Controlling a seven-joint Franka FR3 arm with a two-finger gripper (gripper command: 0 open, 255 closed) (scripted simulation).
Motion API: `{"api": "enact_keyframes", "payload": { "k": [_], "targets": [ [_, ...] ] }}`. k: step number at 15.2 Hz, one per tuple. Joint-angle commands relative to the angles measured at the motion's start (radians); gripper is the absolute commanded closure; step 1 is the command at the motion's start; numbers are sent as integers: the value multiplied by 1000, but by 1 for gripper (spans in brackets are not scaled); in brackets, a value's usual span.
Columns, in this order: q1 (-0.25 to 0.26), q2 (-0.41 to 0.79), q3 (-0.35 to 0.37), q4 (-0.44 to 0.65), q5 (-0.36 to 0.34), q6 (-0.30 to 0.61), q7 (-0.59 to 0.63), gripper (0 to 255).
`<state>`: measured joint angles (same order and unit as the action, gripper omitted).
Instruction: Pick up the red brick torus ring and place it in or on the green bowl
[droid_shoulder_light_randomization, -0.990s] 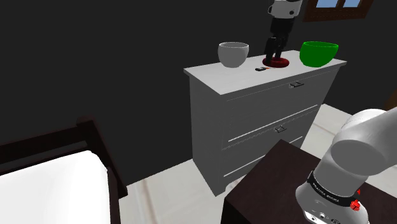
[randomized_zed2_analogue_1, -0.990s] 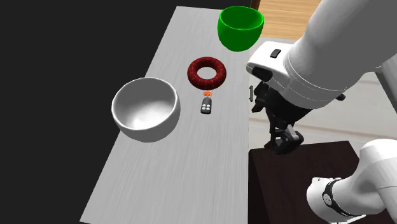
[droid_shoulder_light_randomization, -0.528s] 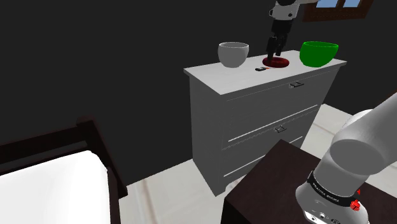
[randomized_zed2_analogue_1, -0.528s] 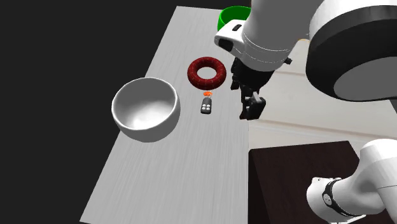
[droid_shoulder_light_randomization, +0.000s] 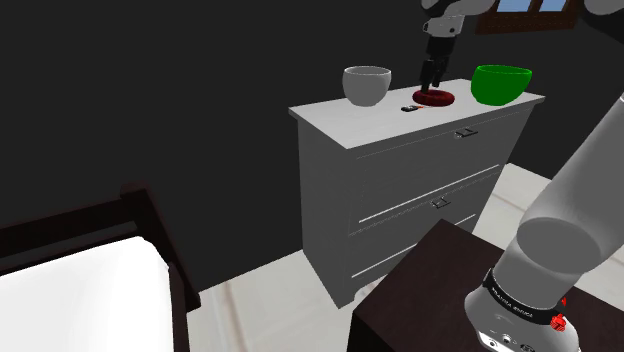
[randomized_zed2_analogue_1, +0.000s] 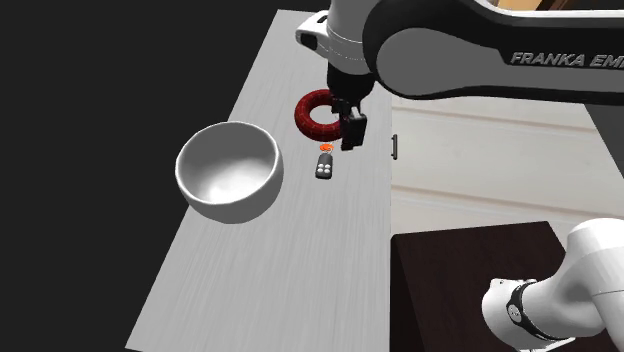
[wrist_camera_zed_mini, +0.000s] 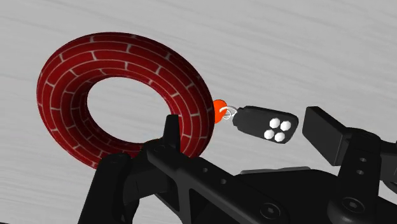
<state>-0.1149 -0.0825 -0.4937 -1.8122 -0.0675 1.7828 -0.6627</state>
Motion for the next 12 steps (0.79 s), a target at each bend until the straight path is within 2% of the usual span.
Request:
{"api": "enact_keyframes", "payload": {
  "k": [1, 3, 10, 12],
  "targets": [
    [-16, 81, -28, 73, 41, -5, -56, 0],
    [-30, 129, -40, 118, 68, -10, -86, 0],
    [-32, 135, -40, 23, 71, 91, -88, 0],
    [-32, 135, -40, 23, 71, 91, -88, 0]
  ]
}}
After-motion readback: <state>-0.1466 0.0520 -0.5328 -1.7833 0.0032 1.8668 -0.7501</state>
